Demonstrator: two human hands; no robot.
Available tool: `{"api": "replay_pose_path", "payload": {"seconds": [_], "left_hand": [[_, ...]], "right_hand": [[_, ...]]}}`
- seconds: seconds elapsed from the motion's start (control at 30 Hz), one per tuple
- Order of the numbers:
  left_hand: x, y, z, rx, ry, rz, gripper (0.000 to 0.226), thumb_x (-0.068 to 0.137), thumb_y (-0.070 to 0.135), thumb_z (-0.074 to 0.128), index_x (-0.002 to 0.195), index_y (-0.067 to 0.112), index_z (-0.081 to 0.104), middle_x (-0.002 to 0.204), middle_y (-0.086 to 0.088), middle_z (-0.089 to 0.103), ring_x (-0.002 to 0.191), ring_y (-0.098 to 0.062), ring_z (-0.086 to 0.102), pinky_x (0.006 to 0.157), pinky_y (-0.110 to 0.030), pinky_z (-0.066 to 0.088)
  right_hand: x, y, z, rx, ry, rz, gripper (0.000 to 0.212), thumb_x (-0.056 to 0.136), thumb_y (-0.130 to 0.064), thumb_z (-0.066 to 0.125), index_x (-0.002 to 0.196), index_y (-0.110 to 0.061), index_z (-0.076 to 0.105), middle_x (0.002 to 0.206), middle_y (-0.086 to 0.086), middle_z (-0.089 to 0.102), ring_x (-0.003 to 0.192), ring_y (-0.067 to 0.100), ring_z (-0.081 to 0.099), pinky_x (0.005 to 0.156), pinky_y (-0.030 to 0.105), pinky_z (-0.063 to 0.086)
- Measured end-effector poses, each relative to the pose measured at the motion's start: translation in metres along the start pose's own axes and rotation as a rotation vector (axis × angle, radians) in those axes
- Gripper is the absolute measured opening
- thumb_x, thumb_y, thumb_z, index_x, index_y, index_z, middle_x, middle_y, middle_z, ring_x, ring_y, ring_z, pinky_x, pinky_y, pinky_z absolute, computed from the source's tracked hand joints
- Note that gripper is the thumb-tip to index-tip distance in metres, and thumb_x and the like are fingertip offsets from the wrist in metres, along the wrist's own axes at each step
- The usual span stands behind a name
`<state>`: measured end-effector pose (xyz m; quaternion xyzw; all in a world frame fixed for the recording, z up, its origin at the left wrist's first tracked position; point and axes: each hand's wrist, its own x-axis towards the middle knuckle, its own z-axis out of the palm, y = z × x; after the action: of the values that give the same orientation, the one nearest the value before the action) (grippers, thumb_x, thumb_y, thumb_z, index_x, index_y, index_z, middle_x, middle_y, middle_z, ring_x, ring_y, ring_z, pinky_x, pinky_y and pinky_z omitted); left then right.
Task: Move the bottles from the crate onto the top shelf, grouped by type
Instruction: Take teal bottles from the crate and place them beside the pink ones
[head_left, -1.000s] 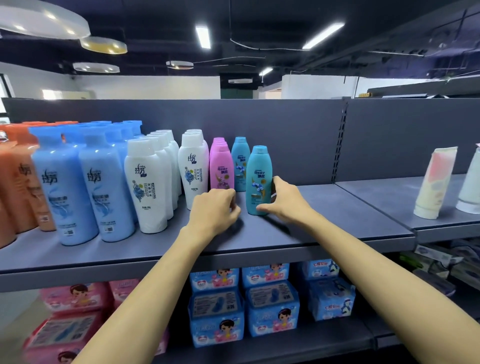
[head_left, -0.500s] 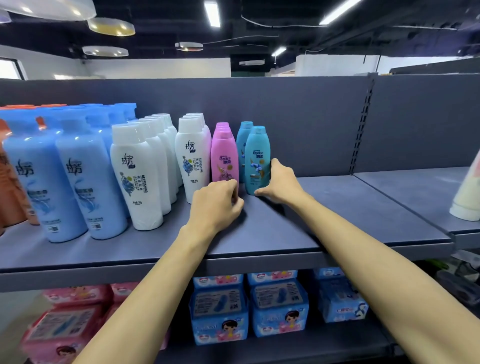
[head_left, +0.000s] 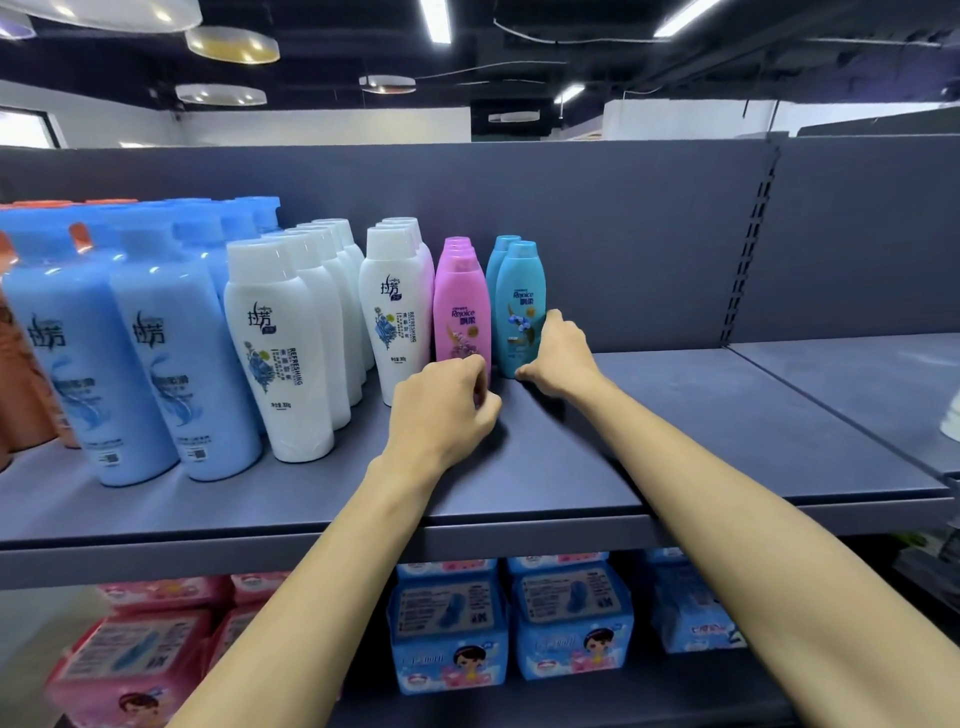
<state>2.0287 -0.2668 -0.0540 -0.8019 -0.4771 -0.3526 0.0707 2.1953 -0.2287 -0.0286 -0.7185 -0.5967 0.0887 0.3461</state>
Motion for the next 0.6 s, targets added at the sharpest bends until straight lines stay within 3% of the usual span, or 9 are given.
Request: {"api": "replay_pose_path", "payload": {"seconds": [0.6], "left_hand": [[0.001, -0.002, 0.000, -0.040, -0.005, -0.034, 0.009, 0.079, 0.029, 0.054, 0.080, 0.020, 0.055, 0.072, 0.005, 0.061, 0.075, -0.025, 0.057, 0.063, -0.033, 0.047]], "right_hand": [[-0.001, -0.004, 0.008, -0.003, 0.016, -0.013, 0.061, 0.080, -0.015, 0.080, 0.126, -0.004, 0.041, 0.128, 0.018, 0.050, 0.117, 0.036, 0.053, 0.095, 0.043, 0.048]]}}
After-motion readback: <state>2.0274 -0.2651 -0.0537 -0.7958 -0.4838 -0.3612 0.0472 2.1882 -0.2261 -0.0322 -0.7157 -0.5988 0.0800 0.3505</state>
